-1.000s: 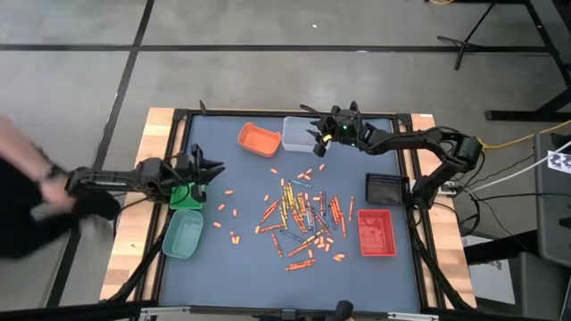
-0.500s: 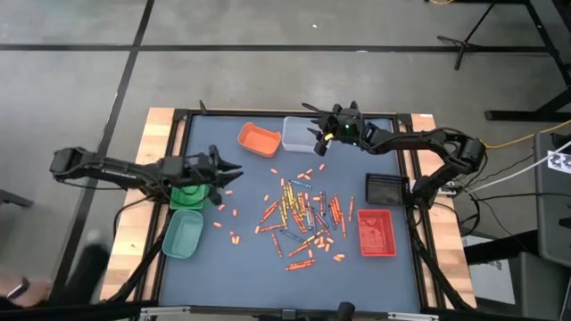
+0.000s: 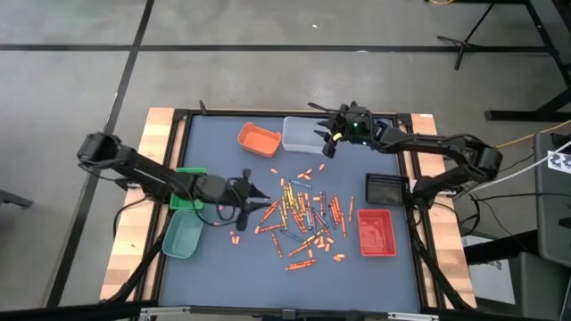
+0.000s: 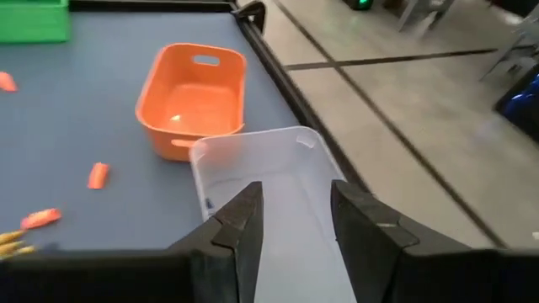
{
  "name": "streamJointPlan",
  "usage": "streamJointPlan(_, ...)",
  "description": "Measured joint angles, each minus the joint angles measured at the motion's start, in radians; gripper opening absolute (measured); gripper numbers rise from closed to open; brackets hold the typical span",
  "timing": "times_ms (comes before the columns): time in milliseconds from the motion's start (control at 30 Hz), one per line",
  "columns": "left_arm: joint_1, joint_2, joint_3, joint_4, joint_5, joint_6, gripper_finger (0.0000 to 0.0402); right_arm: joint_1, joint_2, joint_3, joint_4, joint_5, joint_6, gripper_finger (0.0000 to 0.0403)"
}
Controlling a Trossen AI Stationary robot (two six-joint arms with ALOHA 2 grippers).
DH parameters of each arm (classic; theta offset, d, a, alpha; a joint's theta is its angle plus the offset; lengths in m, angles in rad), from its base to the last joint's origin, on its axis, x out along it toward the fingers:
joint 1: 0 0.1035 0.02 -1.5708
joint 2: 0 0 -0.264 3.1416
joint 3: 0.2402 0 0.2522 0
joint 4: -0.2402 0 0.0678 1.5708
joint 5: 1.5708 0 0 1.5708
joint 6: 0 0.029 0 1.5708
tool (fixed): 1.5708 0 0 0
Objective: Sort crayons
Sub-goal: Put the red crayon into the orange bin
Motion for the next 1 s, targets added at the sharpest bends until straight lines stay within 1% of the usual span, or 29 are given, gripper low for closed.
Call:
streamJointPlan(167,-0.079,0.124,0.05,-0.001,-0.015,-0.138,0.009,0.0,-0.058,0.0,-0.079,-0.108,0.017,0.0138)
streamJointPlan(300,-0.14,0.202,0.06,-0.007,-0.1,-0.236,0.009,0.008,-0.095,0.0,-0.122,-0.214,0.017,0.0138)
streamJointPlan(400,-0.174,0.238,0.06,-0.045,-0.178,-0.294,0.009,0.034,-0.111,0.0,-0.147,-0.254,0.017,0.0138)
streamJointPlan(500,-0.199,0.251,0.06,-0.112,-0.243,-0.348,0.009,0.079,-0.112,0.0,-0.152,-0.262,0.017,0.0138)
streamJointPlan(667,-0.22,0.253,0.06,-0.234,-0.317,-0.426,0.009,0.162,-0.112,0.0,-0.168,-0.263,0.017,0.0138)
streamJointPlan(767,-0.218,0.253,0.06,-0.278,-0.332,-0.432,0.009,0.208,-0.112,0.0,-0.165,-0.26,0.017,0.0138)
streamJointPlan(1000,-0.202,0.253,0.06,-0.282,-0.35,-0.432,0.009,0.3,-0.112,0.0,-0.165,-0.258,0.017,0.0138)
